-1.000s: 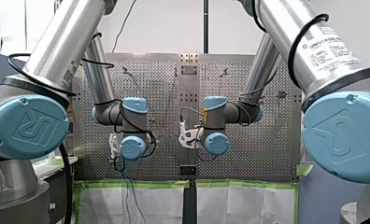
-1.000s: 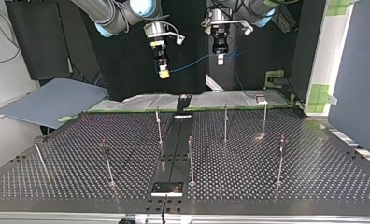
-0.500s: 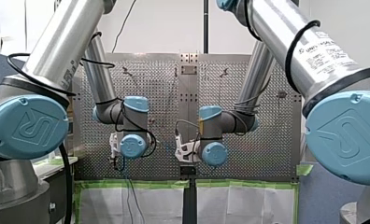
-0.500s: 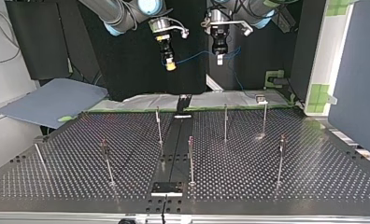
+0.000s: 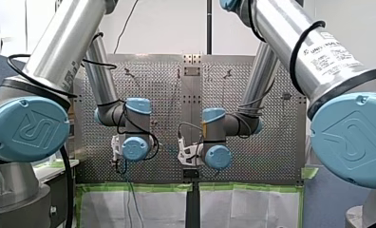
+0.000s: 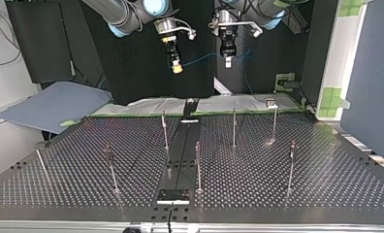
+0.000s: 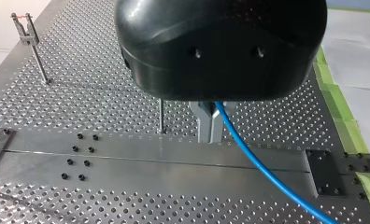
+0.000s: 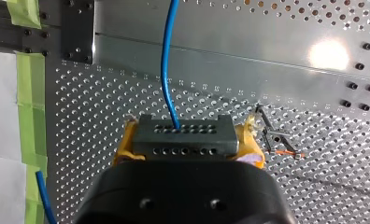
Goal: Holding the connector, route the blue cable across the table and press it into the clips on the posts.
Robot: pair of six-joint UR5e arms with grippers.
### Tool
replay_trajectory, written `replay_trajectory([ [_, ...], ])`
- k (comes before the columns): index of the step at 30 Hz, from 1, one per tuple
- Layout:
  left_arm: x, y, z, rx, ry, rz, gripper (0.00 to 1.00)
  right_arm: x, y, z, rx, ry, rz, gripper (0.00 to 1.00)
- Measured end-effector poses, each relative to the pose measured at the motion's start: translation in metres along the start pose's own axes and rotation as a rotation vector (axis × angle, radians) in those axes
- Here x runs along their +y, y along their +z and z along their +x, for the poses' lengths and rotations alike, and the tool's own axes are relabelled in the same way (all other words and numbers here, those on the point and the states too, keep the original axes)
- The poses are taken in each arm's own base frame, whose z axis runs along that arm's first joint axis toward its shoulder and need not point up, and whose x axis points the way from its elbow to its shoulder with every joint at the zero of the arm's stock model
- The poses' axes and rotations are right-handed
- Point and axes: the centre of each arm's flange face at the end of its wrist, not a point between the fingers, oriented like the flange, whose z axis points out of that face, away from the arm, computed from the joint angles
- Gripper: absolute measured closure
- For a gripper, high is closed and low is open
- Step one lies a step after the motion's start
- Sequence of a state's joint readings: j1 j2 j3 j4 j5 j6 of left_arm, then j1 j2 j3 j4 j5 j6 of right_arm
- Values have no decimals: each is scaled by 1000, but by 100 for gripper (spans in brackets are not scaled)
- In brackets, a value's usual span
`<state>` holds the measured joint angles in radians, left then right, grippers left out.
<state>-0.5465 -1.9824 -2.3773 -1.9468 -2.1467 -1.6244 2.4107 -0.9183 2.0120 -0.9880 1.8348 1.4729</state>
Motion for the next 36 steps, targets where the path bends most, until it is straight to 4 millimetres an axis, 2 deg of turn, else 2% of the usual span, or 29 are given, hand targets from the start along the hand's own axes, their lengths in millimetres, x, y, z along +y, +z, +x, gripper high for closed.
replay_trajectory([
  [21, 1, -4, 3, 6, 10, 0, 100, 2, 3, 3, 3, 0, -5, 100],
  [28, 6, -21, 2, 33, 48, -4, 100, 15, 24, 36, 43, 42, -40, 100],
  [36, 1, -7, -23, 7, 11, -14, 100, 20, 38, 83, 88, 117, -9, 100],
])
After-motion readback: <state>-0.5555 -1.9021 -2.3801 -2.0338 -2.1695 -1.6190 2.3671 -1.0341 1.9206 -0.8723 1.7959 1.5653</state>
